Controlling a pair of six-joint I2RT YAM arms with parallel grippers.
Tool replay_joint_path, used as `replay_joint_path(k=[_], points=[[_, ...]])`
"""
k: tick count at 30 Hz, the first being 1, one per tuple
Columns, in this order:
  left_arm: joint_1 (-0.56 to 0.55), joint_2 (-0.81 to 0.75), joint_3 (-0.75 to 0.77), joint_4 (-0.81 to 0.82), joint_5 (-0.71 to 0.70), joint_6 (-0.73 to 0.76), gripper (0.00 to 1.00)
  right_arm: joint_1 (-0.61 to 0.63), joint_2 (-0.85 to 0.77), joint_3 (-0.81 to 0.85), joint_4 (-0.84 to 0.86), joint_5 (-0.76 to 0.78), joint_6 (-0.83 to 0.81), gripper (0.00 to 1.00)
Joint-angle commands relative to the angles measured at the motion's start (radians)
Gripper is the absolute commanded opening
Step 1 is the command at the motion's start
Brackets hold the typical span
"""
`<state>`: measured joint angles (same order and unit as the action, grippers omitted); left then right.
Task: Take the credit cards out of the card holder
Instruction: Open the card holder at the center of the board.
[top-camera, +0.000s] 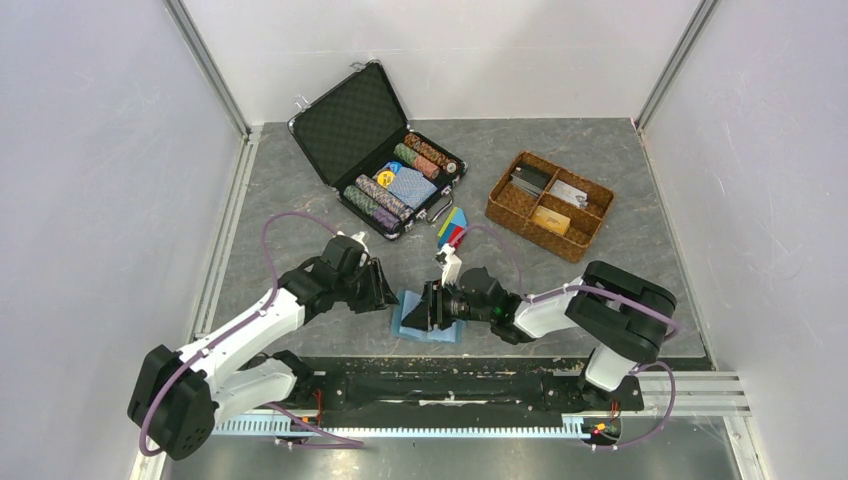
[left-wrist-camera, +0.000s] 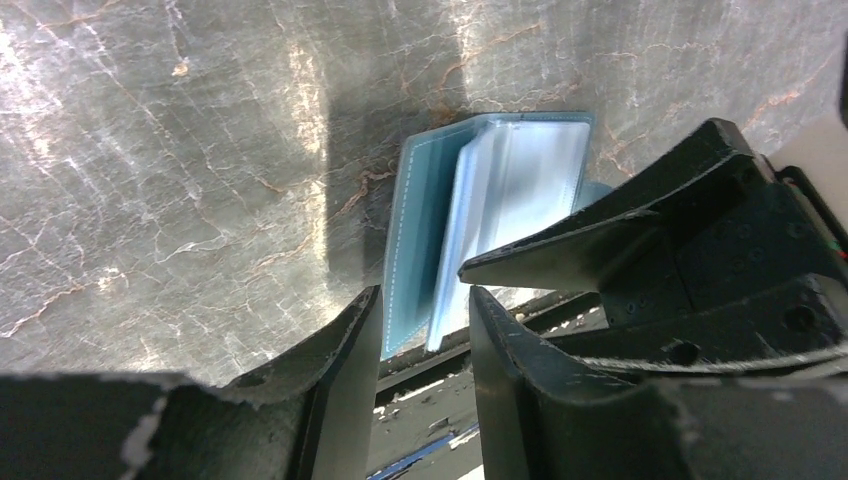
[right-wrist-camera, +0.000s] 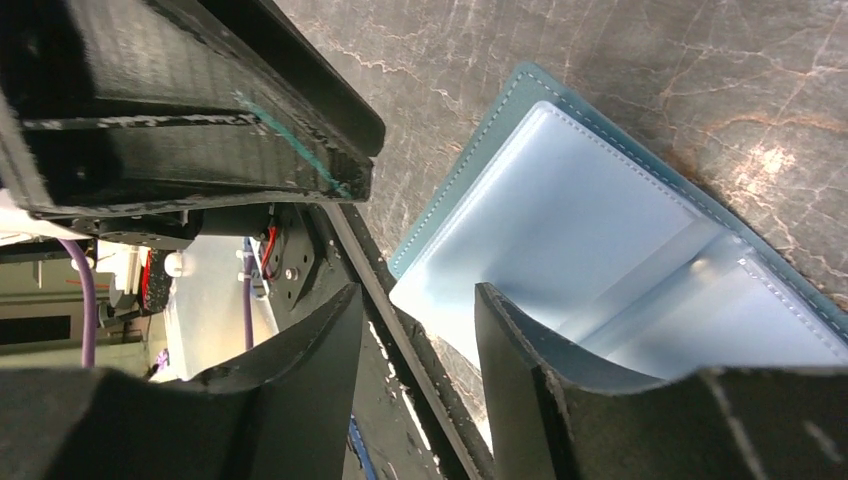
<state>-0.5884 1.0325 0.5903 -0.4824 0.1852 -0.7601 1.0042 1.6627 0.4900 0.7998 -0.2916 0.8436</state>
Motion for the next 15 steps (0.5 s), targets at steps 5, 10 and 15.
replay_joint_path(k=[5, 10, 15], points=[[0.007, -0.007, 0.025, 0.102, 0.102, 0.012, 0.42, 0.011, 0.025, 0.021, -0.027, 0.025, -0.070, 0.46], [0.007, 0.038, 0.021, 0.155, 0.146, 0.002, 0.40, 0.021, 0.020, 0.024, -0.088, 0.051, -0.109, 0.46], [0.006, 0.101, 0.007, 0.256, 0.221, -0.031, 0.38, 0.027, 0.011, 0.017, -0.100, 0.060, -0.121, 0.46]])
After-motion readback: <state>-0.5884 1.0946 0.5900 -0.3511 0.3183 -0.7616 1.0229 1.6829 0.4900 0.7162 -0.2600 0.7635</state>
